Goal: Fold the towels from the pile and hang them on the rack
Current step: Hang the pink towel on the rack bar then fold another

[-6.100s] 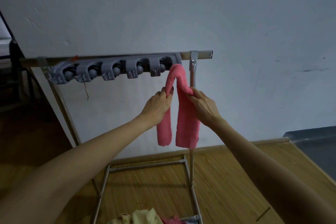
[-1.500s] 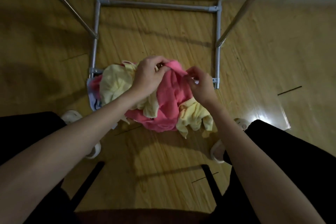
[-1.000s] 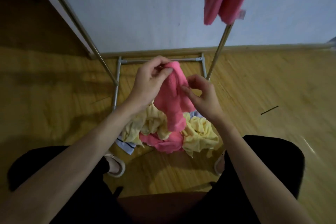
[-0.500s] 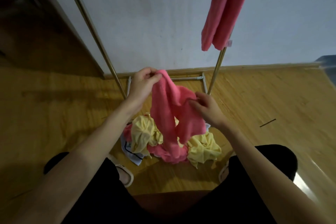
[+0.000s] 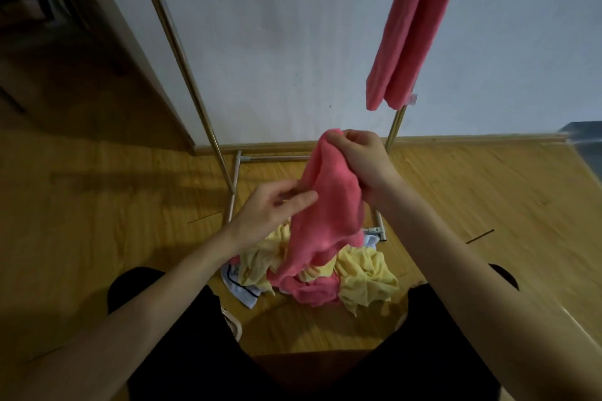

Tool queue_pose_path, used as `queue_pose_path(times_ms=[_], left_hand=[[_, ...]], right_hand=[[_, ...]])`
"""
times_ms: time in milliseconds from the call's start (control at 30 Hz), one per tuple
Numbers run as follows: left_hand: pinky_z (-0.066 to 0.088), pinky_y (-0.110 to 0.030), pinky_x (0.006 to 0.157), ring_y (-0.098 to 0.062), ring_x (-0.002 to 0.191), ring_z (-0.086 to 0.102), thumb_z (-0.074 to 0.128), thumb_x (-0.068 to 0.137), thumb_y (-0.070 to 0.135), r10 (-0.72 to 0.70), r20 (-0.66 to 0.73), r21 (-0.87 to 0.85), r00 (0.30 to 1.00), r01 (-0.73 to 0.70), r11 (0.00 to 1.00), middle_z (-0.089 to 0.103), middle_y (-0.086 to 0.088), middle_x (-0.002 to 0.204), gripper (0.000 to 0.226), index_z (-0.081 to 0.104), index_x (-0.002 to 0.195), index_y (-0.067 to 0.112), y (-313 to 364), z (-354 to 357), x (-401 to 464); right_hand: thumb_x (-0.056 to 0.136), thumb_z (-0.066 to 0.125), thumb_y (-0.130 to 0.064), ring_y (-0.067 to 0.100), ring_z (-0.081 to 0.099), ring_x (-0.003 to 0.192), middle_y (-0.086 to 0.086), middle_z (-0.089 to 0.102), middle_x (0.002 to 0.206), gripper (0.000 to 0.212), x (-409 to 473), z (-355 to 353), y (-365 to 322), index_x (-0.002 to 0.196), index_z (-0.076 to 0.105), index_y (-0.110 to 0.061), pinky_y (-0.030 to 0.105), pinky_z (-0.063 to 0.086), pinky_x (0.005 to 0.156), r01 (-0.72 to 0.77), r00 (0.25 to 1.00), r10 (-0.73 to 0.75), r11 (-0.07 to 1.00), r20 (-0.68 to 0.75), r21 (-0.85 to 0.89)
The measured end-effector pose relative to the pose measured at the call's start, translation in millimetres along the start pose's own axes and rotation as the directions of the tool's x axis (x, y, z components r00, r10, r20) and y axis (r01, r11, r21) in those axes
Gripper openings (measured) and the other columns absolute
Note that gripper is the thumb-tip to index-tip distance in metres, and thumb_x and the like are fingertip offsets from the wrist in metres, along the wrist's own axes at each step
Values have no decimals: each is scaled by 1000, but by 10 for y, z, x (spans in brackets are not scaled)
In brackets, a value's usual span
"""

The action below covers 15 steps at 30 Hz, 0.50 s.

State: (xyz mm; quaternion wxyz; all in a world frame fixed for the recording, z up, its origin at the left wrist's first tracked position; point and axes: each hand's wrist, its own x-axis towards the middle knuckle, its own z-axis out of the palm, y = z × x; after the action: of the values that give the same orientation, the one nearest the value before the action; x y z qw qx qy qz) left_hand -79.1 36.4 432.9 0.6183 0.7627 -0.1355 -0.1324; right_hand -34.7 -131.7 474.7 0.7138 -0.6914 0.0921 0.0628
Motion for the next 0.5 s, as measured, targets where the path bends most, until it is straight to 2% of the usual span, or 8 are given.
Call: queue_pose_path(times_ms=[67,133,233,333,433,500], left_hand=[[56,-34,84,-19,98,67,70,74,44,-16,48,20,999,15,1000,70,-2,104,46,64,109,14,55,25,-78],[56,-33,84,-15,98,67,74,76,39,-9,-1,46,1000,9,999,69,2,104,37,61,107,22,75,50,-92],[54,-33,89,-15,100,65,65,89,16,24,-91,23,996,-22,999,68,-1,105,19,60,105,24,144,87,-13],[52,-33,92,-17,102,65,57,92,2,29,-162,-24,986,-33,999,68,-5,107,23,61,107,20,261,146,121],[56,-27,79,-11,90,67,49,95,-1,-29,-209,-190,978,-11,982,72,2,94,25,64,101,18,380,186,240],[56,-22,71,-5,79,67,46,95,0,-81,-214,-321,973,8,947,73,9,82,26,64,95,18,467,172,313]], right_hand=[[93,58,-15,14,56,56,10,57,65,21,-12,86,14,75,58,-4,26,48,55,-84,996,84,994,0,68],[93,58,-13,13,58,51,8,58,62,18,-20,123,-8,79,59,-1,23,50,51,-142,990,141,980,18,136],[93,57,-8,12,58,46,8,56,58,15,-38,120,-88,85,59,4,22,50,47,-183,983,180,948,33,260],[92,57,-5,9,55,41,3,54,47,15,-43,76,-176,78,58,0,22,49,47,-193,981,190,913,45,360],[93,55,-5,9,60,45,1,56,46,13,-48,-27,-265,80,55,-1,20,51,49,-180,984,159,874,85,452],[94,53,-8,12,66,60,7,66,65,11,-55,-129,-315,92,59,1,21,55,57,-146,987,95,873,132,466]])
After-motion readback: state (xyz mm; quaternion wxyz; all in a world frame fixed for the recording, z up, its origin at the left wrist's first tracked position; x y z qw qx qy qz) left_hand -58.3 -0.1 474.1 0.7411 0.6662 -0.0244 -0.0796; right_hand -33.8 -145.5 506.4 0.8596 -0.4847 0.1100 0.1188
